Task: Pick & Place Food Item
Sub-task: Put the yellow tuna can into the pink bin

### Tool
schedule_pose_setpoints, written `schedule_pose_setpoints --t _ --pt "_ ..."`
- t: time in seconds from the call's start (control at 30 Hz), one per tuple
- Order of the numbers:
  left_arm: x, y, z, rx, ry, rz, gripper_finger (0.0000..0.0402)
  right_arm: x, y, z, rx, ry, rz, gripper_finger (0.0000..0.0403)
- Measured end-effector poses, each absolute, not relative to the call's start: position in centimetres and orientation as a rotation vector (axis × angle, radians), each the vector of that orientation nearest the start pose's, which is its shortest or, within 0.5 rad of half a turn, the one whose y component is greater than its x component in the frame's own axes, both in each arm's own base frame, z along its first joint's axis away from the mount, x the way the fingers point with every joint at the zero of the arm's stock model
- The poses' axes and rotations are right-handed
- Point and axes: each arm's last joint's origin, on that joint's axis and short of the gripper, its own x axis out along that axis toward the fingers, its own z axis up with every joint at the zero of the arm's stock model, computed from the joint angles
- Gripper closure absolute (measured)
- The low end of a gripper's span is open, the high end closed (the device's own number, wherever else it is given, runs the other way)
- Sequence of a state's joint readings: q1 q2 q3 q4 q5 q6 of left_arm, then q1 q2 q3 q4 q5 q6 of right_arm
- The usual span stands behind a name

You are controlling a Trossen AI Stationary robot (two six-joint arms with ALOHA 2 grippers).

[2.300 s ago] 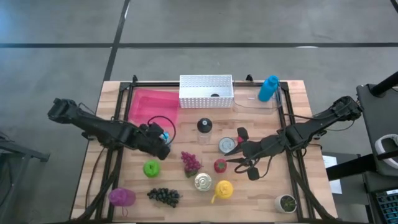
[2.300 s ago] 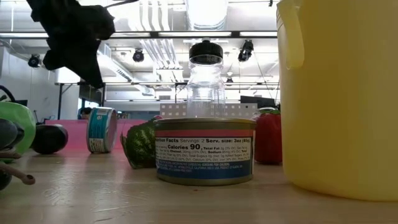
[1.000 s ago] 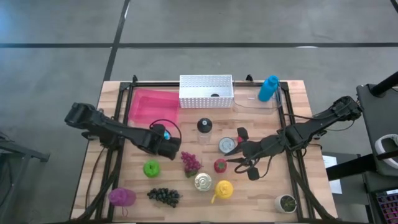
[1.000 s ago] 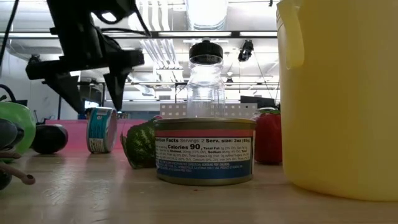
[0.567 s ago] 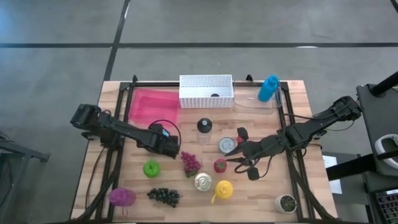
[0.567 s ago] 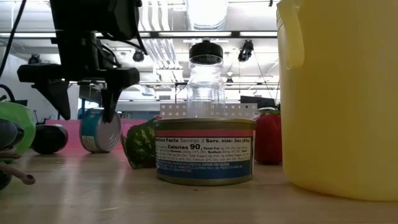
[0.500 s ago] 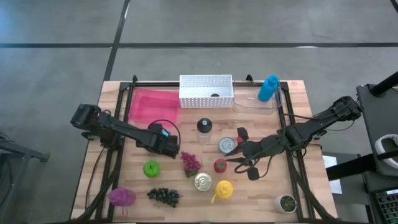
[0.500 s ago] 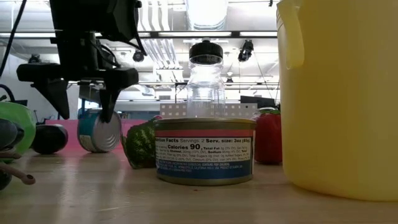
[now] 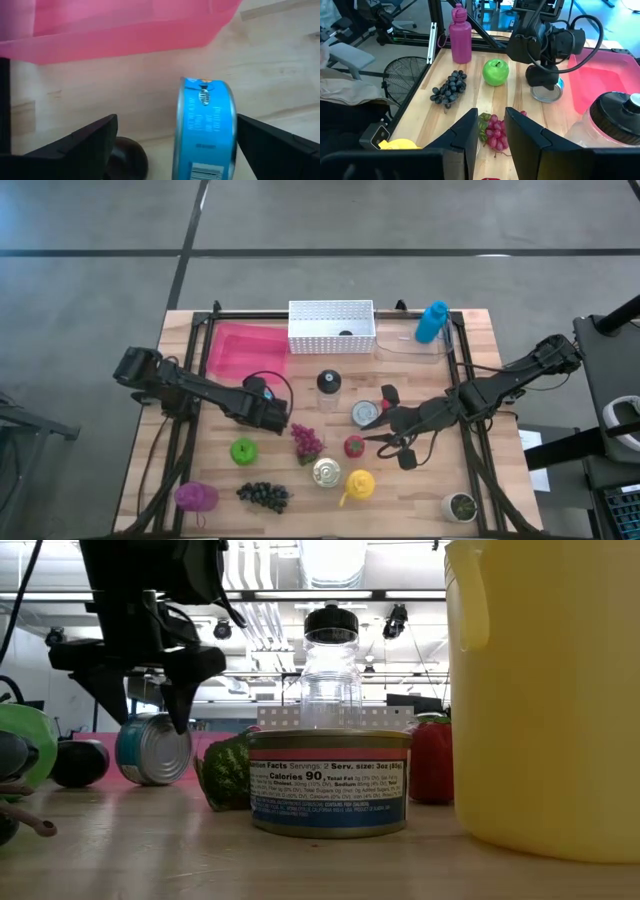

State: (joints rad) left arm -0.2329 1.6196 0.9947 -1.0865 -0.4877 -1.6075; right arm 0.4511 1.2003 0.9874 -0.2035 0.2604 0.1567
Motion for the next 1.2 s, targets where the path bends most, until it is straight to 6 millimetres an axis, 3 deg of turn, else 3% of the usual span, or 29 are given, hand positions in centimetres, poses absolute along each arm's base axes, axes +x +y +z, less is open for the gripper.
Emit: schedule_pose_setpoints --t 0.2,0.5,1.2 --pt "25.4 -4.6 17.9 -0.638 0.968 1.246 0.0011 24.1 10.9 31.8 0.009 0.404 0.157 0.0318" --pt "25.1 -4.5 17.0 -0.640 0.967 1.244 0.0061 24.1 10.9 31.8 0.009 0.404 0.157 0.0335" --pt "25.1 -4.4 16.9 -0.635 0.970 1.234 0.0225 24.1 10.8 31.8 0.009 0.405 0.156 0.0307"
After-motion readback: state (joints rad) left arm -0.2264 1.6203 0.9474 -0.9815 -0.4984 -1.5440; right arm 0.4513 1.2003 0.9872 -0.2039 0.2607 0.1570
